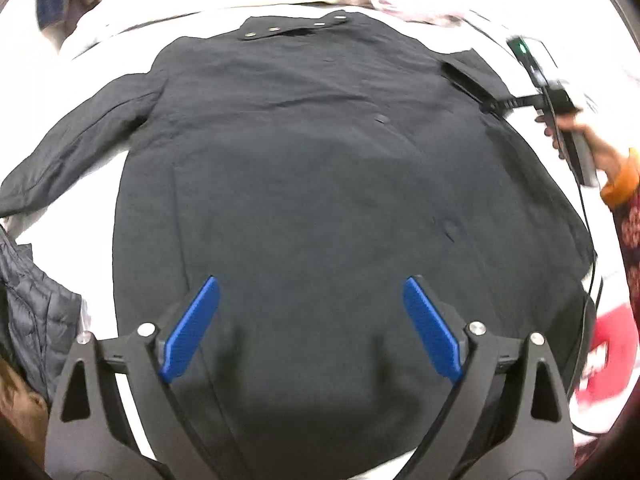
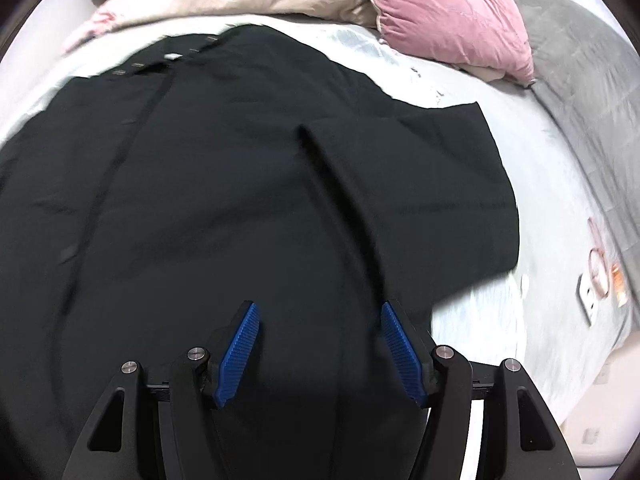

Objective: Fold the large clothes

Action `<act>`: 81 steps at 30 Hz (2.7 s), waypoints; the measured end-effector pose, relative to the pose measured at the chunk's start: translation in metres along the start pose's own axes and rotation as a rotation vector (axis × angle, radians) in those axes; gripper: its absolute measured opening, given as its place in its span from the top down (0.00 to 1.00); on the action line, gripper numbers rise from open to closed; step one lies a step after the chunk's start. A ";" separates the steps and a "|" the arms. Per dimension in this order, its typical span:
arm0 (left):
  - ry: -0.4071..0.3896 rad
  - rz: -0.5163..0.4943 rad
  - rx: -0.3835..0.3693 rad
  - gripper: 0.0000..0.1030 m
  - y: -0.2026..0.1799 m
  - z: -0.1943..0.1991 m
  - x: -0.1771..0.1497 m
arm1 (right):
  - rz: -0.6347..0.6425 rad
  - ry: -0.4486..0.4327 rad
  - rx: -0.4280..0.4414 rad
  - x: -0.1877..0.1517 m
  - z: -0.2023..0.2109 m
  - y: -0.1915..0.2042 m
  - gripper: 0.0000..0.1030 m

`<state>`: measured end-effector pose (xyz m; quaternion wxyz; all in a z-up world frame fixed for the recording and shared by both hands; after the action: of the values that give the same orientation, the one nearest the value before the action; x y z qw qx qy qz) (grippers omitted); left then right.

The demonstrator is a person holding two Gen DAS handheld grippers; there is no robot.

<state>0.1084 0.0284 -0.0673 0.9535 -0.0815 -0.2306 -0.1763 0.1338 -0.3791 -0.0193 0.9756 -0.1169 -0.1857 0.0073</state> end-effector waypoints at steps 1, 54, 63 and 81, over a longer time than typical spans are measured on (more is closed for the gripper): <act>0.010 0.023 0.010 0.09 0.007 -0.009 0.006 | -0.008 0.001 -0.023 0.007 -0.011 -0.004 0.37; 0.004 0.686 0.225 0.09 0.299 0.063 0.156 | -0.279 -0.105 0.277 0.128 -0.016 0.029 0.30; -0.007 0.304 0.185 0.09 0.264 -0.093 0.270 | -0.138 -0.096 0.352 0.214 -0.053 0.043 0.30; -0.200 0.064 -0.028 0.17 0.144 -0.252 0.344 | -0.060 -0.178 0.397 0.373 -0.118 0.104 0.32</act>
<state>0.5522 -0.0009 -0.1384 0.9297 -0.1195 -0.3193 -0.1398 0.5270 -0.2829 -0.0156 0.9590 0.0842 -0.2696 0.0250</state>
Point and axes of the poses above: each gripper's, at about its wrist camera, not at the fingertips, and z roughly against the way its jaws point, y to its left, x to its top, the point moved 4 cm from there along -z, roughly the way its jaws point, and after that the axes turned 2 degrees about x, right-handed, at the moved point
